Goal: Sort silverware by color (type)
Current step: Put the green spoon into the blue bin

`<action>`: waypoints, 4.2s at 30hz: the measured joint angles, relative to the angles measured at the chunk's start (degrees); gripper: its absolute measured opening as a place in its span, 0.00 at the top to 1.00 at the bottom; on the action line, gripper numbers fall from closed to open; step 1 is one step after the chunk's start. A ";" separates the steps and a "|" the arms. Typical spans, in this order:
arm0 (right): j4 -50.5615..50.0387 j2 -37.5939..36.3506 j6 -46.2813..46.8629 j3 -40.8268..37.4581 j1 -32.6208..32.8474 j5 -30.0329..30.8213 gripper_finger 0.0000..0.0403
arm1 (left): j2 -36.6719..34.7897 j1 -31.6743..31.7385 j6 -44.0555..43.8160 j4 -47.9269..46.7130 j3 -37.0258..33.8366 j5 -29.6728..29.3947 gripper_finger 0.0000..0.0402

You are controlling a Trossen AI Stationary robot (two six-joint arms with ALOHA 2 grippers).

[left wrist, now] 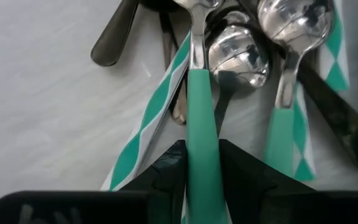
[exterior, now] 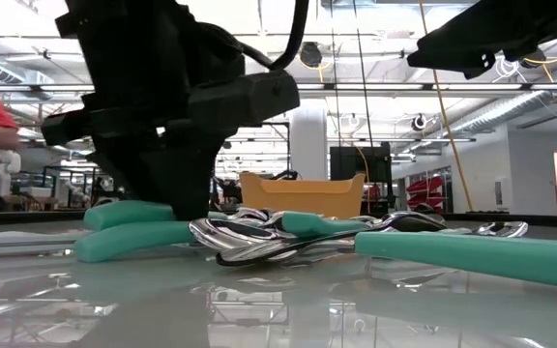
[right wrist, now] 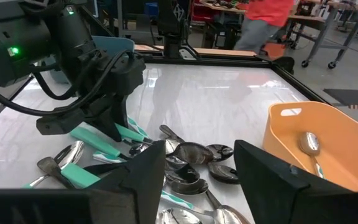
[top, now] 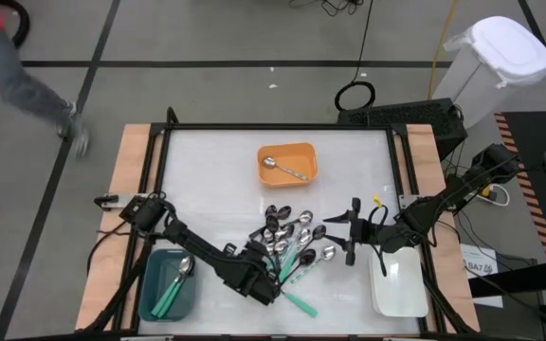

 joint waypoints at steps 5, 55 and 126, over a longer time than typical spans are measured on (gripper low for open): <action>-0.02 0.00 -0.02 0.00 0.00 -0.01 0.54 | 0.02 0.13 1.11 -1.94 2.94 -1.40 0.77; -0.16 0.00 1.01 0.00 -0.02 -0.23 0.54 | -0.24 -4.01 13.14 -6.05 15.36 -13.29 0.90; 58.81 15.96 -14.39 -0.04 6.23 -20.07 0.54 | 2.73 -7.05 68.75 44.59 26.69 -40.56 0.90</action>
